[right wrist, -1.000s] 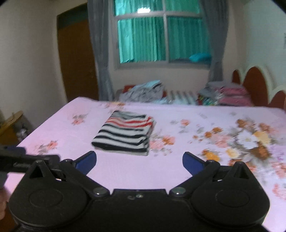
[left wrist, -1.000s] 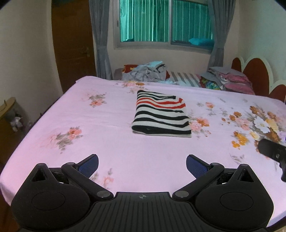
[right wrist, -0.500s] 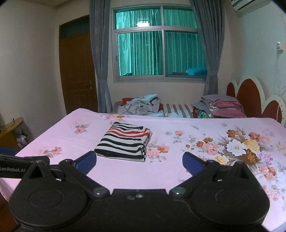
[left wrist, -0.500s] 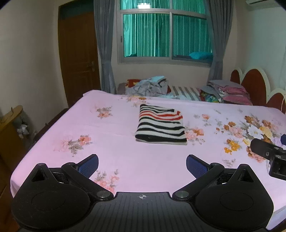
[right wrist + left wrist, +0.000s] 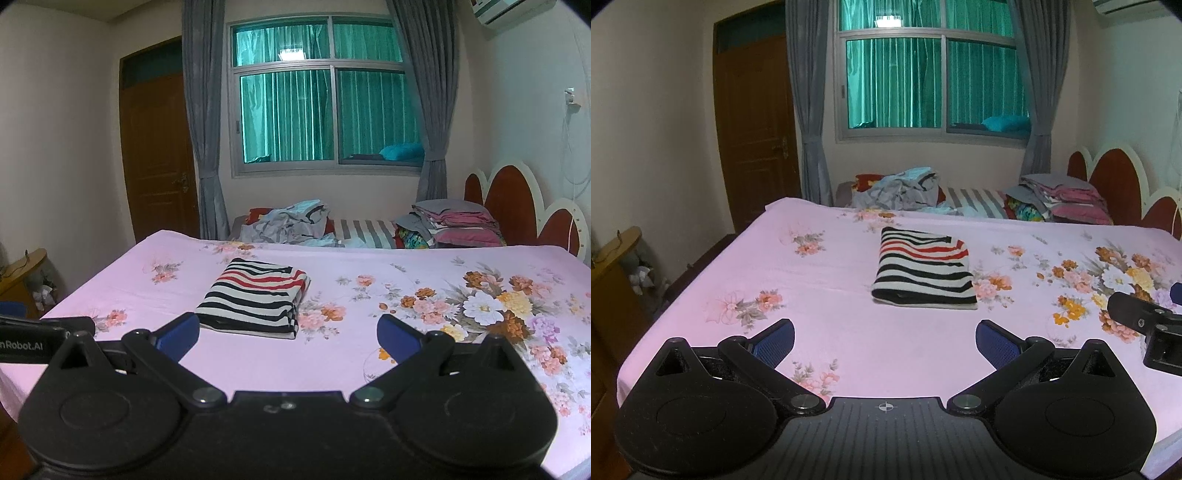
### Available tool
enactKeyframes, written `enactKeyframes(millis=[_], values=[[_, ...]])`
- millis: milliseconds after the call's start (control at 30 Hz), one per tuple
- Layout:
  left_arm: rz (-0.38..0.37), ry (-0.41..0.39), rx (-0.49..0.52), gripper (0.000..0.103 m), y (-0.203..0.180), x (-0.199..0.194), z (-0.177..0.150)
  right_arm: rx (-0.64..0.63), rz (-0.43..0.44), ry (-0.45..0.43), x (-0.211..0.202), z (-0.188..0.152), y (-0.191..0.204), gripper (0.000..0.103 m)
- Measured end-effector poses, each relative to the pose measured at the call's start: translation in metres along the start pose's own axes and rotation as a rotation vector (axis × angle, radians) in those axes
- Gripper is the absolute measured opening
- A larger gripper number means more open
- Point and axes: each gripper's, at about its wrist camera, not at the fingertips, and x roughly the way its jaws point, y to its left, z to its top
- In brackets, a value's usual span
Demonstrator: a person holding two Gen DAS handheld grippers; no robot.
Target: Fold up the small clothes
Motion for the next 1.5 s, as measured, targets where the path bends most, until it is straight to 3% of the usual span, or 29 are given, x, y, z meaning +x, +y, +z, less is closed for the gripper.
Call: enactKeyframes(millis=[1500], values=[[0.004,0.000,-0.006,0.103,-0.004,0.001,0.004,0.003,0.021,0.029,0.013,-0.002,-0.010,0.103]])
